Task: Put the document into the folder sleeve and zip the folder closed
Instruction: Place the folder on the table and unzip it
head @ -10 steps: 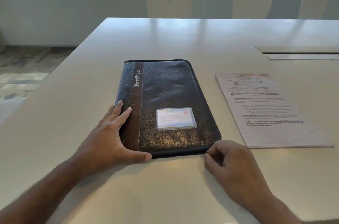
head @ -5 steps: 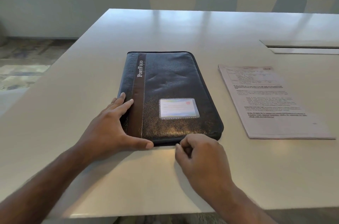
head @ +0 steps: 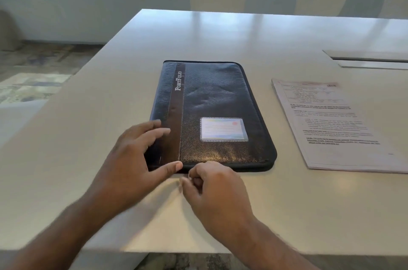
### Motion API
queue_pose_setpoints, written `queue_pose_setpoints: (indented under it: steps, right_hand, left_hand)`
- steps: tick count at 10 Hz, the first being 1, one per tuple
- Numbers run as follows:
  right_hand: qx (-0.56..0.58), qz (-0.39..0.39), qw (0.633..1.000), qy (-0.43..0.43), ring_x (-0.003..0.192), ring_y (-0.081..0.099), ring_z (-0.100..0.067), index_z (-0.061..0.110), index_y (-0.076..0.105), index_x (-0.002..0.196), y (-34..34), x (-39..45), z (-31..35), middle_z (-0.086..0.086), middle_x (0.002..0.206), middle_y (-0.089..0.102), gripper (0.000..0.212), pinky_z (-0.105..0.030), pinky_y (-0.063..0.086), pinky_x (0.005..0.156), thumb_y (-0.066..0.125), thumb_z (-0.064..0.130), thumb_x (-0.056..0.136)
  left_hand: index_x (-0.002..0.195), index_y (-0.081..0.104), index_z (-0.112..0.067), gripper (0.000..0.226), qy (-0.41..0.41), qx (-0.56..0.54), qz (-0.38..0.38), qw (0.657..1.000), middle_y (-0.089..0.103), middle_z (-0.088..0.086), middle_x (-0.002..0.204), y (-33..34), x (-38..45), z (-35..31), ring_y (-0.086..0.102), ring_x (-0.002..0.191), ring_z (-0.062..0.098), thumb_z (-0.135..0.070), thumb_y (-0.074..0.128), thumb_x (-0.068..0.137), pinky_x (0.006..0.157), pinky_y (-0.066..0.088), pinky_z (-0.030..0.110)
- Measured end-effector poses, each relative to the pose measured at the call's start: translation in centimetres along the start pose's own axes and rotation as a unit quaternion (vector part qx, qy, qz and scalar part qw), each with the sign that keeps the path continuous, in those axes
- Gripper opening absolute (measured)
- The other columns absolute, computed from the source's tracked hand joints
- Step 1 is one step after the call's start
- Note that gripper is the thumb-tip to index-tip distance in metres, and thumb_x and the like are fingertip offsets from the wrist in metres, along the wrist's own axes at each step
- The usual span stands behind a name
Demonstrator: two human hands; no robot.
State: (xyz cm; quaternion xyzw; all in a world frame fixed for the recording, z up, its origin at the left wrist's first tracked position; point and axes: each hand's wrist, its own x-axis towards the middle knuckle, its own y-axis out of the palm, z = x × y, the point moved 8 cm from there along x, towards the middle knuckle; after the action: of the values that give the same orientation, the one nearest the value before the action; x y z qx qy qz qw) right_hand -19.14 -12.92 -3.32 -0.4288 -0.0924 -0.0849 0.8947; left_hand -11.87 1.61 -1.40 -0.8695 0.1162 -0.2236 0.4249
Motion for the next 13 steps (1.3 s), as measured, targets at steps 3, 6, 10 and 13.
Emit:
queue_pose_setpoints:
  steps: [3, 6, 10, 13]
  right_hand:
    - [-0.065, -0.100, 0.991, -0.053, 0.076, 0.052, -0.010, 0.018, 0.068, 0.083, -5.4, 2.3, -2.1, 0.008, 0.079, 0.062, 0.013, -0.029, 0.046, 0.069, 0.059, 0.024, 0.090]
    - [-0.161, 0.094, 0.981, -0.054, 0.149, 0.011, -0.016, 0.025, 0.030, 0.150, -0.8, 8.6, -4.1, 0.002, 0.160, 0.025, 0.075, -0.040, 0.011, 0.119, 0.034, 0.069, 0.090]
    - [-0.191, 0.115, 0.974, -0.033, 0.149, -0.003, -0.009, 0.031, 0.009, 0.154, 0.7, 9.4, -6.1, 0.008, 0.164, 0.004, 0.090, -0.032, -0.003, 0.120, 0.011, 0.083, 0.081]
    - [-0.193, 0.113, 0.974, -0.037, 0.149, -0.002, -0.008, 0.031, 0.009, 0.154, 0.7, 9.4, -6.1, 0.008, 0.164, 0.005, 0.089, -0.031, -0.003, 0.120, 0.010, 0.082, 0.081]
  left_hand:
    - [0.077, 0.072, -0.030, 0.034, 0.003, 0.056, -0.027, 0.998, 0.058, -0.019, 0.068, 2.3, -3.8, -4.0, 0.053, 0.067, 0.003, -0.064, 0.069, 0.074, 0.060, 0.046, 0.022]
    - [0.062, 0.072, -0.021, 0.022, -0.023, 0.105, -0.047, 0.993, 0.061, -0.011, 0.059, 2.7, -3.1, -4.5, 0.058, 0.059, 0.012, -0.031, 0.079, 0.080, 0.052, 0.047, 0.029]
    - [0.051, 0.061, -0.027, 0.029, -0.141, 0.092, -0.082, 0.982, 0.053, -0.013, 0.049, -0.7, -4.6, 0.4, 0.053, 0.053, 0.004, -0.029, 0.084, 0.069, 0.049, 0.041, 0.026]
    - [0.048, 0.059, -0.028, 0.031, -0.181, 0.101, -0.086, 0.974, 0.055, -0.015, 0.050, -2.4, -5.9, 2.6, 0.053, 0.051, 0.002, -0.022, 0.088, 0.058, 0.049, 0.039, 0.023]
